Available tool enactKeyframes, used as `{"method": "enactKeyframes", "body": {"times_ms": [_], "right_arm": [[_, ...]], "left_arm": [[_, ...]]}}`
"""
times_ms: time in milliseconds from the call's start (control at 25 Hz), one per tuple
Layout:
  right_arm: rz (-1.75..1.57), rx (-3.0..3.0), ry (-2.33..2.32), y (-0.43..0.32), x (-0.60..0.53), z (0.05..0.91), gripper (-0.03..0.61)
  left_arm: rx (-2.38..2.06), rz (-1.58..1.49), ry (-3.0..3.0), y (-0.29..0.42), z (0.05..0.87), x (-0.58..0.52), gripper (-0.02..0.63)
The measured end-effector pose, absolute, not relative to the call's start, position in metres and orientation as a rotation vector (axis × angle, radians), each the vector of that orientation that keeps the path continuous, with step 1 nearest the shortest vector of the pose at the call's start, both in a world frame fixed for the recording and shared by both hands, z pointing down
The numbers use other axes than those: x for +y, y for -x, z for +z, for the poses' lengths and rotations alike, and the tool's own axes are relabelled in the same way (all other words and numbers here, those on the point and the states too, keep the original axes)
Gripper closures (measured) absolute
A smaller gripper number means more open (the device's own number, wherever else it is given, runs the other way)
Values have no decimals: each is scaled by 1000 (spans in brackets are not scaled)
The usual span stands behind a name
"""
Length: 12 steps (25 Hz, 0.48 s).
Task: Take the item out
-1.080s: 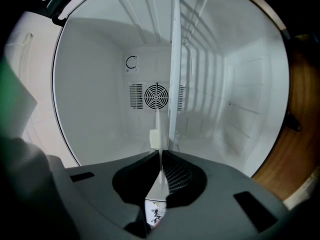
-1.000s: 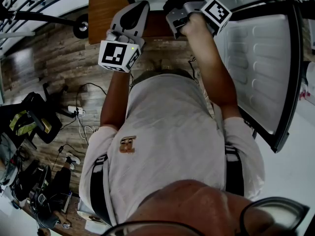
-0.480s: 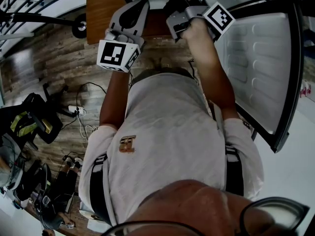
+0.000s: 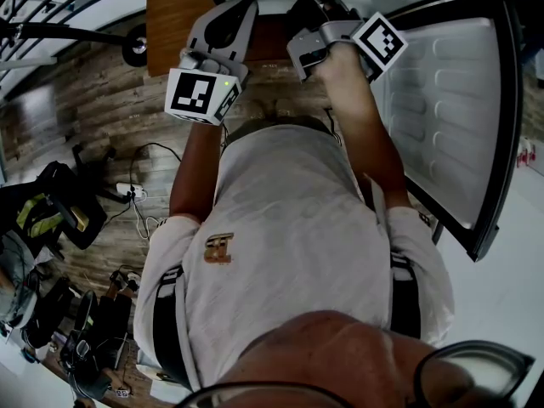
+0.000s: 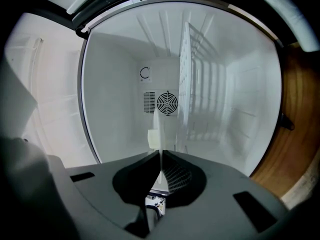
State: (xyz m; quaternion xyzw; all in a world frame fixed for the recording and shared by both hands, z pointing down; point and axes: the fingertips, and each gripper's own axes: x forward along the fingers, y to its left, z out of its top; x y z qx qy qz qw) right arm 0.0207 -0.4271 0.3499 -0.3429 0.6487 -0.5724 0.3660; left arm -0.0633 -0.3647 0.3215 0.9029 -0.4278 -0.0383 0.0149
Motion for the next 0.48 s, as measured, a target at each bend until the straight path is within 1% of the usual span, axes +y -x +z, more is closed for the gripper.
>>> {"method": "enactKeyframes", "body": {"times_ms": [480], "right_arm": [[-1473, 1717, 879, -18, -429, 349, 540]], "left_arm": [[-1326, -123, -2809, 61, 319, -377, 595]]}}
